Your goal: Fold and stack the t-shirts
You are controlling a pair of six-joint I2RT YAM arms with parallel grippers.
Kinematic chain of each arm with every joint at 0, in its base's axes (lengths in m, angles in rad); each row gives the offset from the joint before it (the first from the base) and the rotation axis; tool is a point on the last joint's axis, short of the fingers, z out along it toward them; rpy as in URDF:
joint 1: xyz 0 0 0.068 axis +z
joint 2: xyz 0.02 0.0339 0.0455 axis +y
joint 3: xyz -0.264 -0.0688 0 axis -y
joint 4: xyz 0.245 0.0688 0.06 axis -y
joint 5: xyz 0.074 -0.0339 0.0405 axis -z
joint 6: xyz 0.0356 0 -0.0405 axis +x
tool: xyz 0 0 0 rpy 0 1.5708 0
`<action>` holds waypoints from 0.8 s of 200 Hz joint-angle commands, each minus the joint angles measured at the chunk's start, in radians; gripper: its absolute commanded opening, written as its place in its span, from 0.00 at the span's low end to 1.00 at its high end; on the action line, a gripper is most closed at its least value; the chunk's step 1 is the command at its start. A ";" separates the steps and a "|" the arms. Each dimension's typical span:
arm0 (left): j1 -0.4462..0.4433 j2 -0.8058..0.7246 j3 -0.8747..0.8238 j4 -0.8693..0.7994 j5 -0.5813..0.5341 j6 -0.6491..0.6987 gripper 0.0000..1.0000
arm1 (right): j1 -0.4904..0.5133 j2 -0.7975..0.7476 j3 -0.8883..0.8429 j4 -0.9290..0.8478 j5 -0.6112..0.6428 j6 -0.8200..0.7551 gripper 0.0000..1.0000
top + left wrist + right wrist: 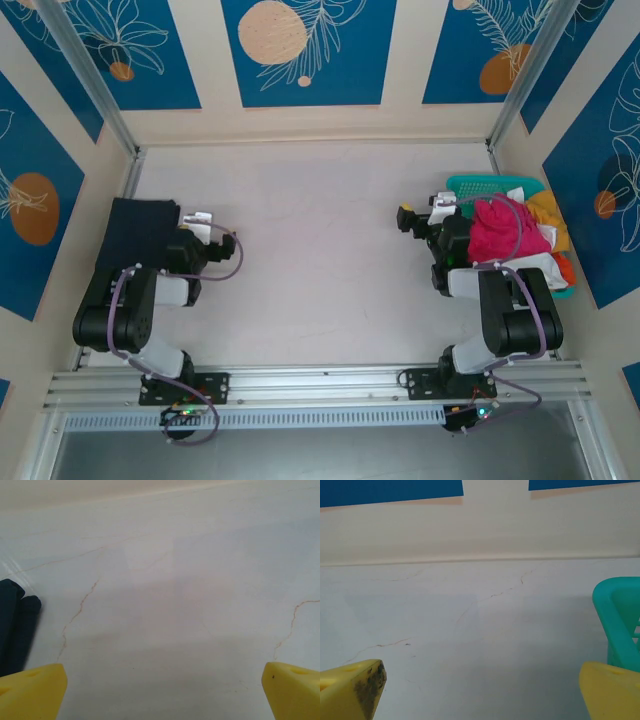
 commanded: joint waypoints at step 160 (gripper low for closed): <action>-0.003 -0.055 -0.042 0.077 -0.027 -0.020 1.00 | -0.004 -0.039 -0.028 -0.156 0.015 0.015 0.99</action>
